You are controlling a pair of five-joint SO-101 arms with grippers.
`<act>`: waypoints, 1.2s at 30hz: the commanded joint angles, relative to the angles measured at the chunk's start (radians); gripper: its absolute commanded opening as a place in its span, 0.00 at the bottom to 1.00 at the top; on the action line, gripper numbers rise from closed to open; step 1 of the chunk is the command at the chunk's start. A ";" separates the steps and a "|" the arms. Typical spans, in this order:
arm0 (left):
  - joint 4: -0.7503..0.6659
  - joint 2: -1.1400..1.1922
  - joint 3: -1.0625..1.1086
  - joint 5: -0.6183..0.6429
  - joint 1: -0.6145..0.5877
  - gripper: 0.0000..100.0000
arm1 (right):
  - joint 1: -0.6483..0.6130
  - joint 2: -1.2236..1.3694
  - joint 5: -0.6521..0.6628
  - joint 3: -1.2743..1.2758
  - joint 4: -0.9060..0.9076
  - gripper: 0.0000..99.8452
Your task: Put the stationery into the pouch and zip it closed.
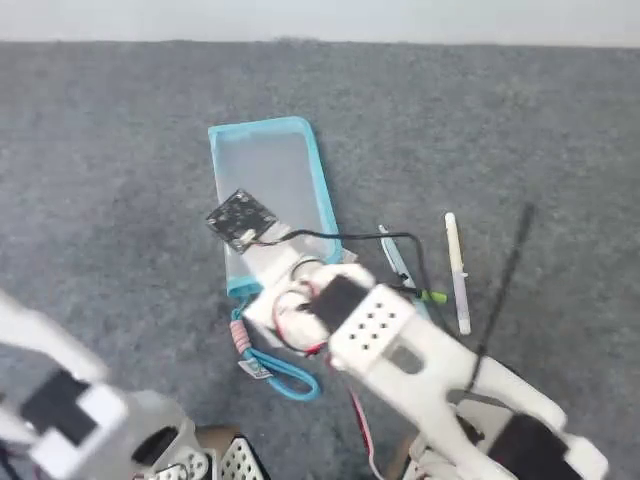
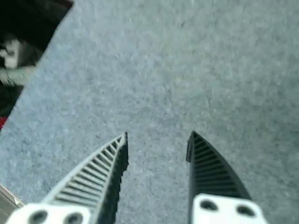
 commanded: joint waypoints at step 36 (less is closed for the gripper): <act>-0.074 0.226 -0.168 -0.014 -0.014 0.20 | -0.105 0.595 -0.264 -0.364 -0.033 0.18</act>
